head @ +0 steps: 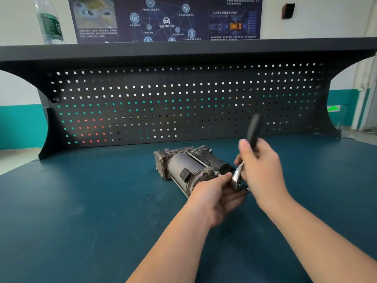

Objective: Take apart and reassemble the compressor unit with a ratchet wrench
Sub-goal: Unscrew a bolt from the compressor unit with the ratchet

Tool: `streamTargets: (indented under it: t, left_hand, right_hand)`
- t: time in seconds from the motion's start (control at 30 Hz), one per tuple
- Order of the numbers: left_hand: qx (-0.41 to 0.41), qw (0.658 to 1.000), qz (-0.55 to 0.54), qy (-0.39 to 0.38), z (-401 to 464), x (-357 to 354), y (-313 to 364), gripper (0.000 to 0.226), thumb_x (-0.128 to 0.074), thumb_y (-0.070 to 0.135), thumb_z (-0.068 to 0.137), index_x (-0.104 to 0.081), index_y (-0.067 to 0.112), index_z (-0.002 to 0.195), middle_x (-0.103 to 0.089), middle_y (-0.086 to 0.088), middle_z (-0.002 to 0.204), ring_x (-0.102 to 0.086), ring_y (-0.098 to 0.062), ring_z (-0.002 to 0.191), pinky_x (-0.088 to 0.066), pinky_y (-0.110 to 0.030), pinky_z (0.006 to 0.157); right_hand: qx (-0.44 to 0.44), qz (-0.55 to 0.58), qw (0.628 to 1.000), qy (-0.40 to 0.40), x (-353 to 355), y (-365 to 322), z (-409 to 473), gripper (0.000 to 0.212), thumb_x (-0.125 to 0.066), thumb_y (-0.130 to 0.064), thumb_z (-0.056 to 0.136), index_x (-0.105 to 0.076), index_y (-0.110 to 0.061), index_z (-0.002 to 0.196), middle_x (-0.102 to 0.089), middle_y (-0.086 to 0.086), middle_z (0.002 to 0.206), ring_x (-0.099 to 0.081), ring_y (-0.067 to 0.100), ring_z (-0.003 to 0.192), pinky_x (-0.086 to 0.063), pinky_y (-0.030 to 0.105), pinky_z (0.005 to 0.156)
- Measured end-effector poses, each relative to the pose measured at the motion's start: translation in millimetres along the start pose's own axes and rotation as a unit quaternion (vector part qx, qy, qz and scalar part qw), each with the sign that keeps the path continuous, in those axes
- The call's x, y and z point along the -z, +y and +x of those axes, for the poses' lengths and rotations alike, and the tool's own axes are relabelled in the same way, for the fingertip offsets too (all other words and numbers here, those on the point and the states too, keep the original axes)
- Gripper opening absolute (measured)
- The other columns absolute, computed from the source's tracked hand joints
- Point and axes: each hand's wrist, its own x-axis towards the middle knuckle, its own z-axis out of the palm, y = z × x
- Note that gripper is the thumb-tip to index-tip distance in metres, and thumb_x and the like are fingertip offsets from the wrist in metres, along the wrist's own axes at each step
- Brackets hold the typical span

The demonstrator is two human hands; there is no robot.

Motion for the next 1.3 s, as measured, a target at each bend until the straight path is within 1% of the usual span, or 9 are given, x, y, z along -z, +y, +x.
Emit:
streamTargets:
  t: [0.17,0.27,0.43,0.6,0.73,0.87,0.97,1.13,1.3]
  left_hand:
    - [-0.005,1.0,0.004,-0.003,-2,3,0,0.013,-0.054,0.012,0.092,-0.065,0.007,0.088,-0.067,-0.005,0.062,-0.065,-0.014,0.051,-0.055,-0.023,0.048]
    - [-0.003,1.0,-0.01,0.004,-1,3,1,0.014,-0.055,0.012,0.093,-0.062,-0.001,0.092,-0.069,-0.012,0.063,-0.068,-0.019,0.052,-0.058,-0.028,0.052]
    - [0.003,1.0,-0.01,-0.001,1,2,1,0.015,-0.054,0.012,0.093,-0.06,-0.002,0.092,-0.069,-0.015,0.068,-0.068,-0.021,0.055,-0.058,-0.029,0.053]
    - [0.001,1.0,0.011,0.0,0,2,0,0.019,-0.055,0.019,0.093,-0.064,0.003,0.086,-0.069,-0.011,0.064,-0.068,-0.018,0.053,-0.057,-0.026,0.051]
    - [-0.009,1.0,0.023,-0.012,0,5,0,0.022,-0.053,0.015,0.092,-0.065,0.015,0.073,-0.065,0.0,0.057,-0.063,-0.01,0.049,-0.055,-0.021,0.05]
    - [0.009,1.0,-0.004,-0.01,-1,5,2,0.015,-0.055,0.014,0.092,-0.063,0.001,0.091,-0.069,-0.013,0.064,-0.068,-0.019,0.054,-0.059,-0.028,0.054]
    - [0.015,1.0,-0.008,-0.016,1,4,1,0.018,-0.056,0.015,0.092,-0.062,-0.001,0.095,-0.07,-0.015,0.069,-0.07,-0.021,0.057,-0.058,-0.03,0.058]
    - [0.008,1.0,-0.009,-0.013,0,4,0,0.018,-0.056,0.017,0.092,-0.064,0.002,0.085,-0.069,-0.012,0.063,-0.069,-0.019,0.053,-0.058,-0.028,0.051]
    - [0.002,1.0,0.002,-0.016,0,7,2,0.017,-0.05,0.01,0.093,-0.064,0.009,0.082,-0.067,-0.003,0.057,-0.065,-0.012,0.048,-0.053,-0.021,0.046]
  right_hand:
    - [0.163,-0.156,0.972,-0.062,-8,0,-15,0.018,-0.055,-0.038,0.089,-0.047,-0.027,0.077,-0.06,-0.013,0.063,-0.053,0.008,0.056,-0.043,0.026,0.057]
    - [-0.06,0.042,0.997,0.033,-3,2,1,0.022,-0.053,-0.031,0.094,-0.051,-0.02,0.075,-0.058,0.0,0.057,-0.045,0.007,0.037,-0.038,0.025,0.044]
    - [-0.378,0.382,0.836,0.114,4,16,10,0.031,-0.046,-0.023,0.1,-0.043,-0.008,0.074,-0.046,0.007,0.07,-0.03,0.0,0.025,-0.024,0.011,0.028]
    - [0.011,0.056,0.998,-0.006,0,1,-1,0.019,-0.055,-0.028,0.094,-0.053,-0.02,0.077,-0.057,-0.001,0.058,-0.043,0.007,0.039,-0.038,0.024,0.044]
    - [0.243,-0.198,0.946,-0.087,-8,2,-17,0.013,-0.057,-0.037,0.085,-0.05,-0.027,0.082,-0.053,-0.011,0.055,-0.048,0.011,0.057,-0.038,0.02,0.056]
    - [-0.102,0.086,0.989,0.06,-2,4,4,0.025,-0.052,-0.028,0.096,-0.05,-0.016,0.074,-0.057,0.005,0.061,-0.044,0.006,0.035,-0.036,0.021,0.041]
    - [-0.348,0.334,0.869,0.111,5,9,13,0.029,-0.046,-0.024,0.1,-0.044,-0.009,0.076,-0.048,0.007,0.068,-0.03,0.001,0.025,-0.025,0.013,0.029]
    - [0.003,0.014,1.0,-0.018,0,-1,0,0.019,-0.055,-0.03,0.093,-0.053,-0.022,0.076,-0.059,0.0,0.057,-0.046,0.006,0.038,-0.038,0.026,0.046]
    - [0.172,-0.152,0.97,-0.081,-8,-3,-18,0.015,-0.058,-0.038,0.087,-0.049,-0.028,0.079,-0.061,-0.008,0.064,-0.054,0.011,0.056,-0.043,0.027,0.057]
